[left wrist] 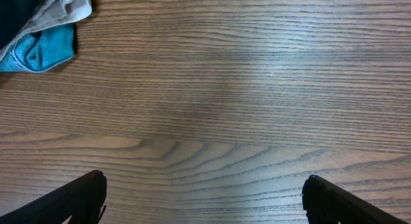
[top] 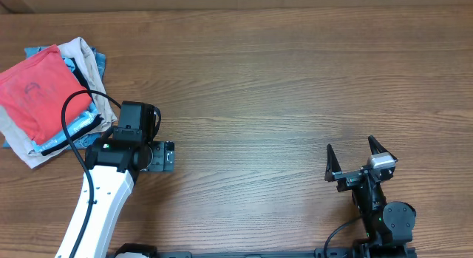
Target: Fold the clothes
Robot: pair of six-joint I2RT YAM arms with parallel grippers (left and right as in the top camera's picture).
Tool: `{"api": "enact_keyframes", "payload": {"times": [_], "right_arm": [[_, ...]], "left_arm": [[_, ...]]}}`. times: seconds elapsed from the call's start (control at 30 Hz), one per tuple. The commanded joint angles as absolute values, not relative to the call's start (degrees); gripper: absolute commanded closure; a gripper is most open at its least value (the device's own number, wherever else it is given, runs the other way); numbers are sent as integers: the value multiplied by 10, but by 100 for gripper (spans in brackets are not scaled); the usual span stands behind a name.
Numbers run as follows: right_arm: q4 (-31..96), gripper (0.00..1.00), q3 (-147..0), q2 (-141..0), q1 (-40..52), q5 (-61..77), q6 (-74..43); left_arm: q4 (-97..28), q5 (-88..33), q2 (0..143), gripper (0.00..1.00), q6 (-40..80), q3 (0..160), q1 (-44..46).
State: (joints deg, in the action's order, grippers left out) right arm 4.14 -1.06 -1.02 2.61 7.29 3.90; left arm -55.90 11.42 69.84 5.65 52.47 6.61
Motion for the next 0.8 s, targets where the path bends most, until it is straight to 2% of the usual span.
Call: {"api": "enact_keyframes", "payload": {"times": [0.0, 0.37, 0.6, 0.77], "right_arm": [[40, 0, -5, -7, 23, 77, 41], [40, 0, -5, -7, 23, 77, 41], [40, 0, -5, -7, 23, 77, 41], [40, 0, -5, -7, 23, 77, 41]], "left_arm": [[-558, 120, 695, 0, 63, 522, 63], [-541, 109, 529, 0, 59, 499, 63], [-521, 105, 374, 0, 80, 395, 54], [-428, 99, 262, 0, 79, 291, 44]]}}
